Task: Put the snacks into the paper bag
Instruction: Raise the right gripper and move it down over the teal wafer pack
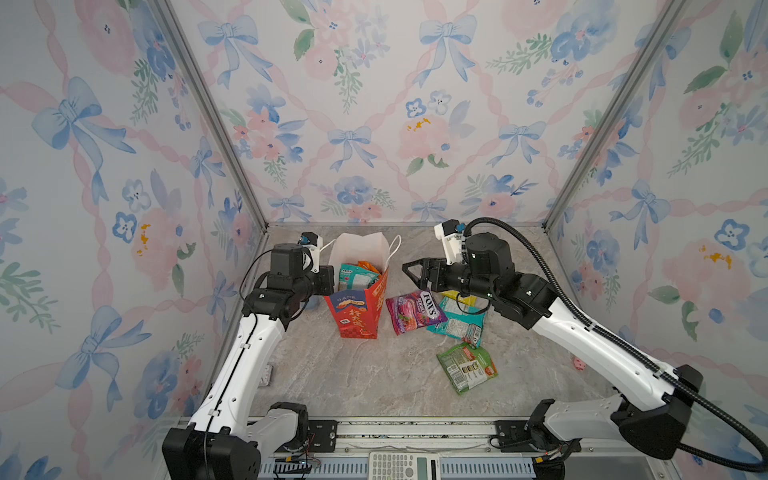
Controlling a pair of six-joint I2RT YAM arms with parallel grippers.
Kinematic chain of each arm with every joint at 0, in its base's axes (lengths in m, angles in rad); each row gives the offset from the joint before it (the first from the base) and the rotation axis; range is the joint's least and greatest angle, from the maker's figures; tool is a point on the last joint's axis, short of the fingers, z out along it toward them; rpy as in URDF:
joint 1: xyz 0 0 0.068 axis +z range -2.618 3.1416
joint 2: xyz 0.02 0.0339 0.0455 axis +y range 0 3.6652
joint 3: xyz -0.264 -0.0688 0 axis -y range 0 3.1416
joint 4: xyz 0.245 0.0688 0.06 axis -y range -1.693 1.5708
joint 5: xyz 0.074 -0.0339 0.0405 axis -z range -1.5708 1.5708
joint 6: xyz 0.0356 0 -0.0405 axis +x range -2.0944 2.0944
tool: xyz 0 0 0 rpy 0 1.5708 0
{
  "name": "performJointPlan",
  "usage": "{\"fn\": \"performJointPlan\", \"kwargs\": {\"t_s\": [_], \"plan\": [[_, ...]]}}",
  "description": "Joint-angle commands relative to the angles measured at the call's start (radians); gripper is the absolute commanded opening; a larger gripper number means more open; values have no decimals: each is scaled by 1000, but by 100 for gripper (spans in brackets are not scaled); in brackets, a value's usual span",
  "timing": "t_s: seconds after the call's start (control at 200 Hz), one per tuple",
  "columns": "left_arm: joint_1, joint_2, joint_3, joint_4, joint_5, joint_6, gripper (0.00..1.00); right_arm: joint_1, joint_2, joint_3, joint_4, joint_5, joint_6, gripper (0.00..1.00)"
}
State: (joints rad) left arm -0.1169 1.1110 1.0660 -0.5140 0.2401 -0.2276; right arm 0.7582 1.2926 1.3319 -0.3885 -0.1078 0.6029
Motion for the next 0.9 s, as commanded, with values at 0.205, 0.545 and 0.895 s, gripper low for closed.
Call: {"fn": "performJointPlan", "kwargs": {"t_s": [0.205,0.545,0.895], "plan": [[4,-9,31,11,-7,17,0,-147,-123,-284,-223,157,101,65],[3,-5,30,11,-10,17,0,-288,-196,-536,-212,185,147,56],[4,-6,28,10,-10,17,0,-396,-145,-633,-115,172,132,54]]}}
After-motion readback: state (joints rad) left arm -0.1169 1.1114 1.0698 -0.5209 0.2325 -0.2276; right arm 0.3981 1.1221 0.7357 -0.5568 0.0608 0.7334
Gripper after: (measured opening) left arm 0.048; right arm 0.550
